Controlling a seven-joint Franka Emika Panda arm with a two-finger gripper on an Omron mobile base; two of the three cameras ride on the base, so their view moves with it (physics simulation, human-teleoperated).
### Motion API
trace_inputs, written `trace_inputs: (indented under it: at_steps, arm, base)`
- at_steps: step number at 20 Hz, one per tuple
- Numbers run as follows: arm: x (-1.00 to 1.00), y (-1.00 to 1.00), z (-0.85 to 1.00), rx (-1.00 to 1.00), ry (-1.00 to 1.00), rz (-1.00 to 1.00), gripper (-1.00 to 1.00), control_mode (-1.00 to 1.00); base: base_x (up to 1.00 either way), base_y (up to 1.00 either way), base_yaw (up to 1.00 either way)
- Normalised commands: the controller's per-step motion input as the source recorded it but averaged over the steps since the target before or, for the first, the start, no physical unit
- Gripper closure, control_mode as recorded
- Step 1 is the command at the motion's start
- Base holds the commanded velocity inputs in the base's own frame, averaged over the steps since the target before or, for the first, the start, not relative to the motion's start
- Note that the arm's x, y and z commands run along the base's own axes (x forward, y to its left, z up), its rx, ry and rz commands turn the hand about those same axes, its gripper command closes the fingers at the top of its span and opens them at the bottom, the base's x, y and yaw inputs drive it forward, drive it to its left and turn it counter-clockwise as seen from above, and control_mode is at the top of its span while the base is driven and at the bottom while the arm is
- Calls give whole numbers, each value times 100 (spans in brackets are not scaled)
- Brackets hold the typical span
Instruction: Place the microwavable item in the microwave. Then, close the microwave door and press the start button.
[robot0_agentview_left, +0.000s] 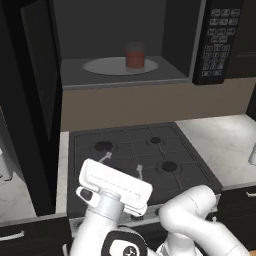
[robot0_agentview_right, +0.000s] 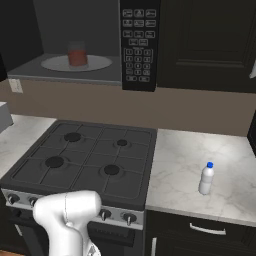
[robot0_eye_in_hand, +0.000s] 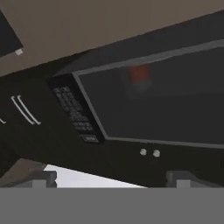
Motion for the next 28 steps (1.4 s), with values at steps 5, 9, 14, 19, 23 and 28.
trace_inputs:
  at_steps: [5,9,14,19,23,28]
  arm:
    - [1,100,-1,-23,0,-9,-100,-100]
    - [14,100,-2,-18,1,-3,-100,-100]
    - [15,95,0,-13,1,0,-100,-100]
    - [0,45,17,-2,1,-2,-100,-100]
    - [0,-3,30,1,0,-2,-100,-100]
    - [-23,-46,34,13,-4,0,-100,-100]
  base:
    - [0,0,0]
    - [0,0,0]
    - [0,0,0]
    - [0,0,0]
    - [0,0,0]
    - [0,0,0]
